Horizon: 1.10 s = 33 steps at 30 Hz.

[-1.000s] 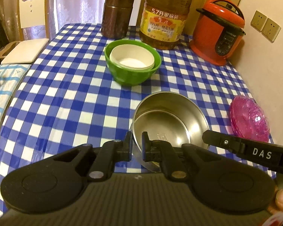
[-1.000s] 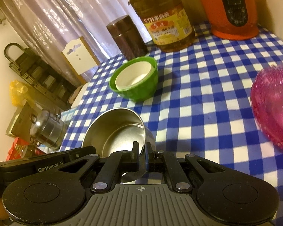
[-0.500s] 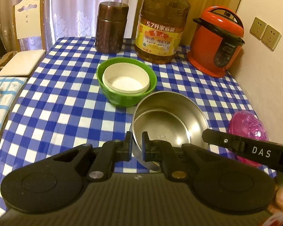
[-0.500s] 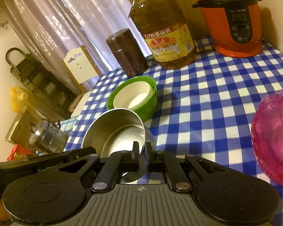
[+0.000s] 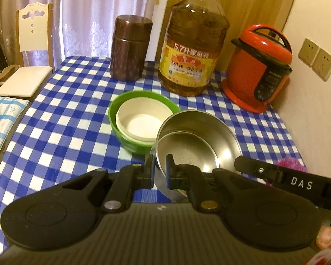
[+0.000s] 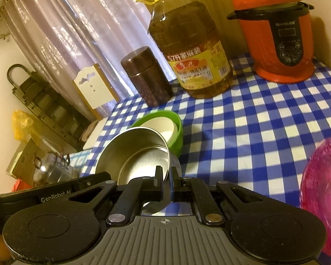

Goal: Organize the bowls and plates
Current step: 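Carry the steel bowl with both grippers toward the green and cream bowl stack, then lower the steel bowl into the green and cream bowl stack with both grippers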

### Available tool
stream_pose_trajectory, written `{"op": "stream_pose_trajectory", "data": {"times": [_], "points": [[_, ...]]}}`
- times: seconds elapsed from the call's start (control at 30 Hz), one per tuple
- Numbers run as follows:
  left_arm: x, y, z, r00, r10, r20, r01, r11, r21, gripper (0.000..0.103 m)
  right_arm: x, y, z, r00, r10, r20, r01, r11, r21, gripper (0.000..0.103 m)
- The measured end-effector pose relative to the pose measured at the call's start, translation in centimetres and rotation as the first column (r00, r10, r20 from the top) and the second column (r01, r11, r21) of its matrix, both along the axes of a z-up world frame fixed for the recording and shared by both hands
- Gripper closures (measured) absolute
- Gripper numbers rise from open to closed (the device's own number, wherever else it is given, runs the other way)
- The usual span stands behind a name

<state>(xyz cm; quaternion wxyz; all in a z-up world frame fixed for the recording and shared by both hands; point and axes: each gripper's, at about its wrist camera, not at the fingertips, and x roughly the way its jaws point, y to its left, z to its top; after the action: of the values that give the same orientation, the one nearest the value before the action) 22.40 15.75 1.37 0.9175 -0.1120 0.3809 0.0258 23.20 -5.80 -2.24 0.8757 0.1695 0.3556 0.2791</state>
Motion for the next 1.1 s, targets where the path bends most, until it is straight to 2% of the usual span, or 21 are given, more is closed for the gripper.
{"op": "stream_pose_trajectory", "data": {"times": [0.5,0.7,1.1], "points": [[4.4,2.0,-0.2,0.996,0.056,0.068,-0.055,0.998,-0.015,0.094,5.8,1.9,0.4,0.999,0.015,0.039,-0.017,0.999,0.032,0.098],[5.8,2.6,-0.8,0.993,0.075,0.093,-0.073,0.997,-0.021,0.094,7.7,2.9,0.1,0.998,0.024,0.055,-0.025,1.000,0.017,0.098],[7.8,4.3,-2.8,0.990,0.105,0.093,-0.101,0.994,-0.046,0.094,10.7,4.7,-0.8,0.997,0.046,0.059,-0.046,0.999,-0.011,0.098]]}}
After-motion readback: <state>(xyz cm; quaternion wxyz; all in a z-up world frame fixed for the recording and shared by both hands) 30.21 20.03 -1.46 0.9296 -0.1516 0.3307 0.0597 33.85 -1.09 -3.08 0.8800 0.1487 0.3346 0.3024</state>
